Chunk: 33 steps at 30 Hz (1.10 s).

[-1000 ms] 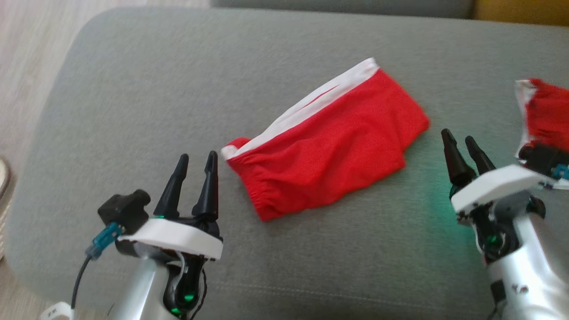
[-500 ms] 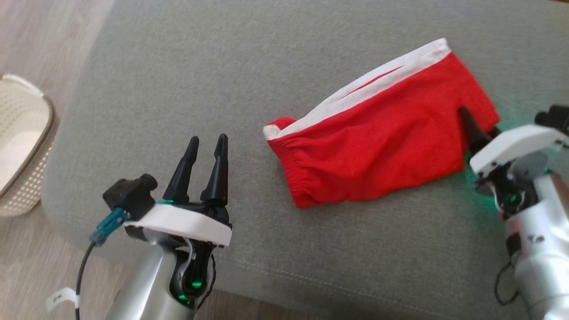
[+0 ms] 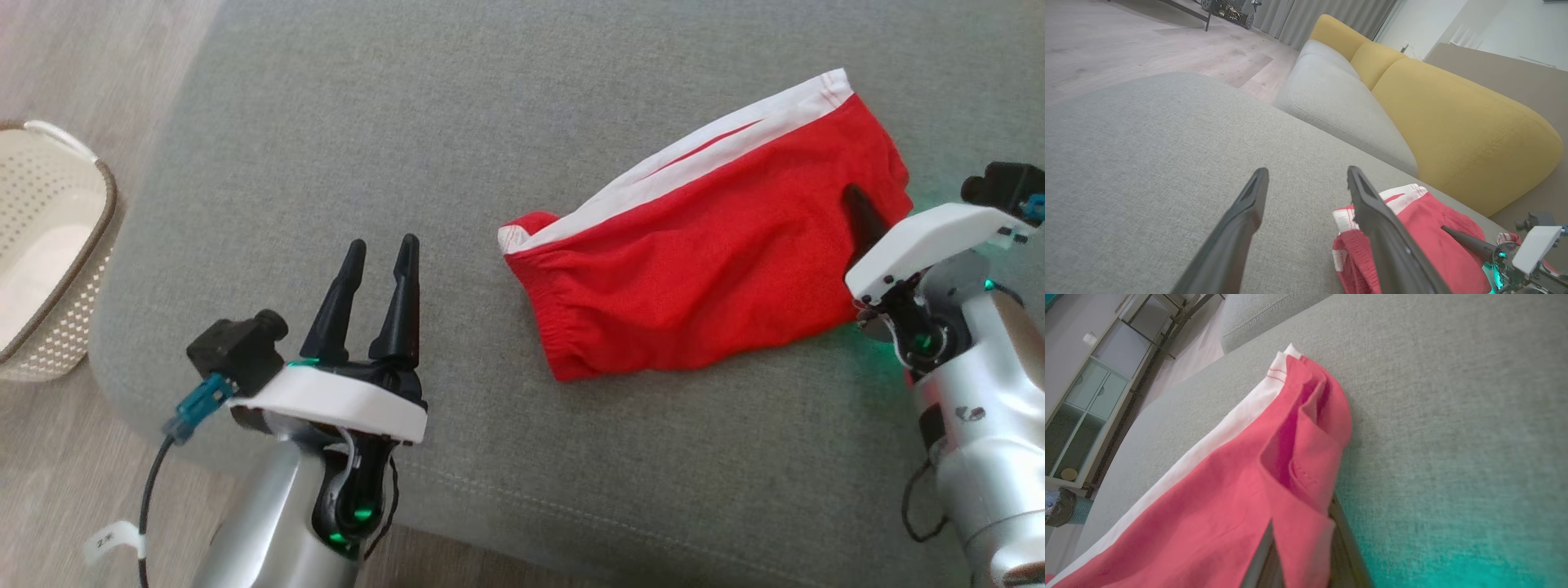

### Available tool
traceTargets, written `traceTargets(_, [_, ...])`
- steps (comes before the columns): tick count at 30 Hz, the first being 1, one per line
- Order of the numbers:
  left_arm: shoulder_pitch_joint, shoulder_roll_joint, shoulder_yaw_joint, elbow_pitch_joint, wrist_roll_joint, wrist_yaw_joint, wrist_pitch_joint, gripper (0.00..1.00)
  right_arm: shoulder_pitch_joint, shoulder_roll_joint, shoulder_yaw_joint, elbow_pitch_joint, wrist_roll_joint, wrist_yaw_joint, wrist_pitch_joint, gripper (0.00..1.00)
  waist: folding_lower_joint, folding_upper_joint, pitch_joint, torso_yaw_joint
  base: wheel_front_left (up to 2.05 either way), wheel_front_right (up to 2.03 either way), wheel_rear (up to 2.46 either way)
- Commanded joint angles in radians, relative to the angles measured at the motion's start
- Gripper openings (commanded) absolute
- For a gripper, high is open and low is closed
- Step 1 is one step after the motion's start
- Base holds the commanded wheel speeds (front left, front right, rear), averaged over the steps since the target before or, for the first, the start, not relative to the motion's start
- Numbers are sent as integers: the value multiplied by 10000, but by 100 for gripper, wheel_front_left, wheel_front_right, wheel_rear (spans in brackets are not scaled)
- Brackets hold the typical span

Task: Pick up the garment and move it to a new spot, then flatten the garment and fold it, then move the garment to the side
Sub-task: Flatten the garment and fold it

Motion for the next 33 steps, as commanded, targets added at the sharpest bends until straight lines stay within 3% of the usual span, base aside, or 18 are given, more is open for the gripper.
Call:
traceTargets(1, [-389,76,322,-338,-34,70,-122,100,133,202,295,-215,254,-9,-233,0,0,0,-90,-86,0,0,0])
traceTargets(11, [-254,76,393,-286,36,58,-122,100,569,57,536,-790,900,-9,-1202,0,0,0,-485,-587,0,0,0])
traceTargets(19, [-19,76,438,-250,92,41,-122,100,1184,80,28,-671,758,-9,-2066,0,0,0,-921,-1215,0,0,0])
traceTargets(28, [287,76,388,-131,149,-16,-122,100,2113,725,-1724,-426,-150,-9,-3079,0,0,0,-1426,-1699,0,0,0])
traceTargets(33, [302,76,293,-116,169,-36,-122,100,2377,1136,-2514,-456,-804,-9,-3084,0,0,0,-1469,-1722,0,0,0])
